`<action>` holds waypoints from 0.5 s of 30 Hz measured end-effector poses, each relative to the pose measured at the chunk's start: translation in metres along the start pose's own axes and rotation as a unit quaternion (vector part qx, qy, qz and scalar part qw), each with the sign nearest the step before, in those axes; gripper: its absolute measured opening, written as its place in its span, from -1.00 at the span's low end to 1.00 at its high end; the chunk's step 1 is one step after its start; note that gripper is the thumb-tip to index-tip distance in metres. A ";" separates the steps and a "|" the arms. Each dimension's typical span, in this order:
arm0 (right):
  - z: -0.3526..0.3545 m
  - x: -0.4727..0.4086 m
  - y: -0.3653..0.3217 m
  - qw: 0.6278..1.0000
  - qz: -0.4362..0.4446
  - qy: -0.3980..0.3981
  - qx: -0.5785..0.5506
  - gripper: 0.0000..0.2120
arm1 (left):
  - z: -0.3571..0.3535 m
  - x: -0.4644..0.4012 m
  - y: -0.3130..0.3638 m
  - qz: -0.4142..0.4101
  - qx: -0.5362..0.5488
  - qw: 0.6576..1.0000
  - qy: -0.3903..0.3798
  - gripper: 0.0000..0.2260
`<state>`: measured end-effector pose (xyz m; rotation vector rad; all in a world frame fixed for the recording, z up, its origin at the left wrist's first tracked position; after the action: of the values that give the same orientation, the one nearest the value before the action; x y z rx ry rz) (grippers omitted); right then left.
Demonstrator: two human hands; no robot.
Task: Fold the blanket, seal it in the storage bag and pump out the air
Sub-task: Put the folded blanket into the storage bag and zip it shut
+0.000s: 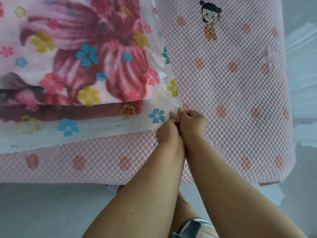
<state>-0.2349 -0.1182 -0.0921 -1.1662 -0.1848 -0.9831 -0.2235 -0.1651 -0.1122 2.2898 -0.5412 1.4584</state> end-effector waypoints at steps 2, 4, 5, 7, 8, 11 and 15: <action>-0.001 0.001 0.000 1.000 -0.001 0.013 0.004 -0.65 | 0.004 -0.002 0.002 -0.019 -0.022 0.999 0.019 -0.72; -0.003 0.003 -0.001 0.999 0.002 0.040 0.009 -0.67 | 0.008 -0.007 0.006 -0.039 -0.035 0.998 0.045 -0.69; -0.004 0.003 -0.002 0.999 0.004 0.053 0.007 -0.67 | 0.009 -0.008 0.009 -0.046 -0.038 0.997 0.054 -0.67; -0.003 0.005 -0.003 0.998 0.002 0.057 0.002 -0.69 | 0.011 -0.008 0.012 -0.048 -0.043 0.996 0.066 -0.67; -0.002 0.008 -0.004 0.999 -0.009 0.045 -0.012 -0.70 | 0.012 -0.007 0.012 -0.041 -0.042 0.996 0.067 -0.68; 0.001 0.016 -0.004 0.993 -0.068 -0.030 -0.088 -0.67 | 0.009 0.000 0.009 -0.007 -0.035 0.998 0.052 -0.68; -0.002 0.021 -0.003 0.984 -0.109 -0.088 -0.112 -0.80 | 0.008 0.000 0.010 -0.019 -0.059 0.997 0.041 -0.65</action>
<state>-0.2250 -0.1315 -0.0782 -1.4630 -0.3574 -1.1133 -0.2226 -0.1781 -0.1145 2.1285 -0.5432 1.4543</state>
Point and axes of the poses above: each hand's wrist, its own x-axis away from the middle knuckle, its own z-axis out of the back of the hand, y = z × x, the point moved 2 cm from there along -x, towards the middle knuckle, and after that the axes turned 1 degree about -y, right-handed, at the moved point
